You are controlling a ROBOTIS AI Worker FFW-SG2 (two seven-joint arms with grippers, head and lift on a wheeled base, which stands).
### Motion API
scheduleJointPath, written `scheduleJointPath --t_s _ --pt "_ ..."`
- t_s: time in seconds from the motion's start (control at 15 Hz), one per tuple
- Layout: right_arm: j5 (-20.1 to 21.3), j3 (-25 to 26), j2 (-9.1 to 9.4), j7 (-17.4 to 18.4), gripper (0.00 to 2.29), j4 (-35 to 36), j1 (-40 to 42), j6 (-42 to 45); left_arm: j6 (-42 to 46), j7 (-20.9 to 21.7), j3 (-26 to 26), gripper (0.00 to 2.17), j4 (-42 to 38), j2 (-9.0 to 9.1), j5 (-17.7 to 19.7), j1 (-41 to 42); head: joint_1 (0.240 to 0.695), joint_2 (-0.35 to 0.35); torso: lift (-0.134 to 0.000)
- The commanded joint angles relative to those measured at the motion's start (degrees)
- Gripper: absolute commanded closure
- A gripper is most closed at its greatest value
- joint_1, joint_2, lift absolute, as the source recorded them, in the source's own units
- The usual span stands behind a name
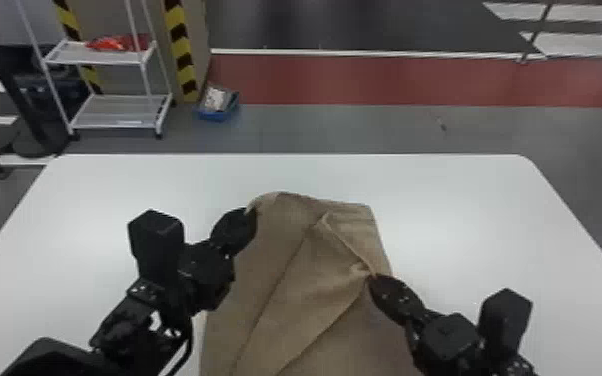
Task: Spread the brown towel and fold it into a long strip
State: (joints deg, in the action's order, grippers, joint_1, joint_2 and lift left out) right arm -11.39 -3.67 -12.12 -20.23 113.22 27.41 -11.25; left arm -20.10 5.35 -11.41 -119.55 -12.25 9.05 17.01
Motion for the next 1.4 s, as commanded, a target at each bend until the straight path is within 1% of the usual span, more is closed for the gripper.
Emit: scheduleJointPath --t_s 0.0,0.07,0.13,0.2,0.33,0.47,0.6,0.67,0.87,1.07,1.2,1.33 --pt "-2.1 4.6 0.16 -0.1 1.48 1.3 -1.4 -2.8 2.4 -1.7 3.1 1.66 -2.8 -0.32 0.4 2.0 0.695 -0.034 -0.123" --pt "-3.3 6.8 0.16 -0.3 1.48 2.3 -2.5 -5.1 2.7 -3.2 4.4 1.66 -3.8 -0.32 1.7 2.4 0.695 -0.038 -0.123" --pt "-3.7 8.6 0.16 -0.6 1.48 2.9 -3.5 -7.2 2.7 -4.7 5.1 1.66 -4.7 -0.4 2.2 2.9 0.695 -0.043 -0.123" --pt "-4.8 10.7 0.07 -1.0 1.48 3.7 -4.6 -9.5 3.3 -5.3 6.4 1.66 -6.0 -0.4 2.2 3.9 0.695 -0.043 -0.123" --pt "-6.3 13.8 0.07 -1.2 1.48 4.1 -6.3 -11.7 5.0 -5.4 8.4 1.66 -8.2 -0.4 2.4 5.6 0.695 -0.049 -0.123" --pt "-7.6 15.7 0.07 -1.5 1.48 4.2 -8.7 -13.7 5.0 -5.6 10.5 1.66 -10.5 -0.4 2.6 7.0 0.695 -0.059 -0.123" --pt "-7.9 16.9 0.07 -1.9 1.48 4.2 -9.7 -15.4 4.7 -6.1 12.4 1.66 -13.7 -0.4 3.3 9.3 0.695 -0.064 -0.123" --pt "-8.1 17.8 0.07 -2.0 1.48 4.4 -9.7 -15.6 4.0 -6.2 13.0 1.66 -15.7 -0.4 3.5 10.3 0.695 -0.063 -0.123" --pt "-11.0 22.2 0.07 -2.4 1.48 4.7 -9.7 -16.3 1.2 -7.9 15.2 1.66 -19.1 -0.32 3.9 12.2 0.695 -0.067 -0.123" --pt "-11.9 25.8 0.16 -2.6 1.48 4.6 -9.6 -18.2 -0.3 -9.3 16.9 1.66 -18.5 -0.14 4.3 12.8 0.695 -0.086 -0.123" --pt "-11.6 28.0 0.87 -2.5 1.48 4.2 -9.3 -18.9 0.3 -9.3 16.3 1.66 -15.7 0.48 4.1 13.1 0.695 -0.099 -0.123" --pt "-11.6 29.9 0.87 -2.4 1.48 4.0 -9.4 -19.5 1.3 -9.3 15.5 1.66 -13.0 0.48 3.8 12.9 0.695 -0.117 -0.123"
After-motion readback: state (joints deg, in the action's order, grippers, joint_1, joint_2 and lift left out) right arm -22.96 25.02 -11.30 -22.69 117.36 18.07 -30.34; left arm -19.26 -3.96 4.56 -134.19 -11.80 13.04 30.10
